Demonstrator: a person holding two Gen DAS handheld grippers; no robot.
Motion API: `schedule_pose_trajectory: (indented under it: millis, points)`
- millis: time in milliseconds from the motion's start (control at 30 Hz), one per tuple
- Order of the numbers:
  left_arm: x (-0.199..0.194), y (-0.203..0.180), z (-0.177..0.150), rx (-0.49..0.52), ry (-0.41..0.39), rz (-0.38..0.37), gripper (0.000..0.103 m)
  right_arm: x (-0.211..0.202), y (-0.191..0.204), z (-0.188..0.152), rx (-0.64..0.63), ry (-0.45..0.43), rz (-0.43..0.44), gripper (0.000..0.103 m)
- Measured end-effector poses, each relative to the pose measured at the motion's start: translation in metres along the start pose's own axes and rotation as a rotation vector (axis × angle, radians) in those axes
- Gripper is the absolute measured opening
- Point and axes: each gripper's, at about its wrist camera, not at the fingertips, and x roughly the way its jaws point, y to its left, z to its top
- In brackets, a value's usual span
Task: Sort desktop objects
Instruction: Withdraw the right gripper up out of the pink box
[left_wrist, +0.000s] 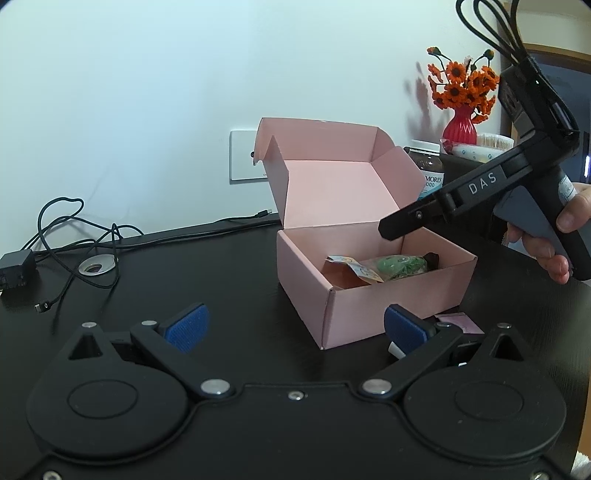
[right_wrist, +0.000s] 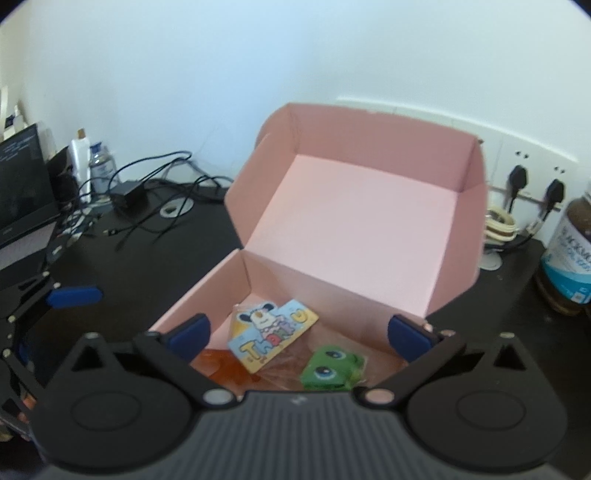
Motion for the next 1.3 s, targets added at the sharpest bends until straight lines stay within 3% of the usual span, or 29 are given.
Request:
schedule_pose_trajectory:
  millis: [467,667,933,1300]
  points:
    - [0.0,0.001,0.0,-0.01,0.0,0.005,0.103,-0.023,-0.006,-0.021,0.048,-0.112,-0.082,0.102]
    - [0.001,0.002,0.0,-0.015,0.004,0.007,0.103,-0.037,-0.005,-0.043,0.031,-0.153,-0.06,0.102]
    - [0.001,0.001,0.001,-0.012,0.007,0.01,0.103,-0.056,-0.016,-0.079,0.107,-0.268,-0.08,0.102]
    - [0.002,0.003,0.001,-0.022,0.01,0.017,0.103,-0.053,-0.047,-0.106,0.238,-0.285,-0.075,0.102]
